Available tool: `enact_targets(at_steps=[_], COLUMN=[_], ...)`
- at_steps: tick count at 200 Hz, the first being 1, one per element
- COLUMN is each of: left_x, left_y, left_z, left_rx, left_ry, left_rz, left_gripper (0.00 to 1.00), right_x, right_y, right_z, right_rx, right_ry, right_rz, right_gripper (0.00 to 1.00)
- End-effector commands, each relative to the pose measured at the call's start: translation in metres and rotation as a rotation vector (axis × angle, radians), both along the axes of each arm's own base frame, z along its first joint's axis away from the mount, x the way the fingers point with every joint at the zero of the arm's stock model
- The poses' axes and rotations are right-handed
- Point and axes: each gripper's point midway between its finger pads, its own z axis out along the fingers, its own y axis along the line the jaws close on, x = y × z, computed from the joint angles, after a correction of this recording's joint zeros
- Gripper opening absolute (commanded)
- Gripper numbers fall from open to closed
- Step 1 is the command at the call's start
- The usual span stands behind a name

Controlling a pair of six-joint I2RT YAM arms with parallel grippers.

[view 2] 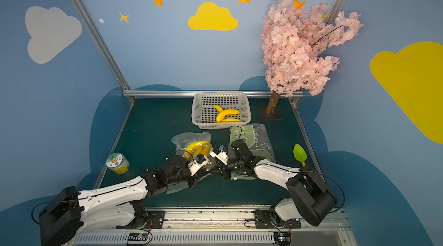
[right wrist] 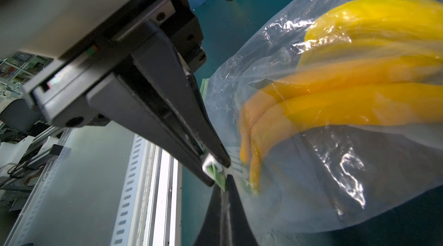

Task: Open the zip-top bag and take out the banana
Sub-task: Unzip the zipper on the zipper food storage bag.

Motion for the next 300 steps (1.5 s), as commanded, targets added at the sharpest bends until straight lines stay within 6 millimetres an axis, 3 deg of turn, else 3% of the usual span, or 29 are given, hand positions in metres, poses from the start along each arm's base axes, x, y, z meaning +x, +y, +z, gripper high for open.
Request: enact_targets(at_steps=[1, 92, 167, 300], left_x=[-0.004, -0.012, -0.025, -0.031], left_y=[-0.002, 0.002, 0.014, 0.031], left_z=[-0.007, -0.026, -0.053, -0.081], left_rx=[0.019, 0.060, 0.126, 0.224], left_ry=[0.031, 0.112, 0.190, 0.248], left_rz=[-0.030, -0.019, 0.007, 0.086], left_gripper=[0.06, 0.08, 0.08, 0.09], right_x=[0.008, 0.027, 0.057, 0.075], right_y=[-0.005, -0.015, -0.041, -0.061], right_z=[0.008, 0.011, 0.021, 0.026], right_rx=[0.001, 0.014, -0.001, -0.004], right_ry=[-0.044, -0.123, -0.228, -0.246], right_rz=[-0.037, -0.150, -0.366, -0.492], right_gripper=[0.00, 0.00, 0.00, 0.00])
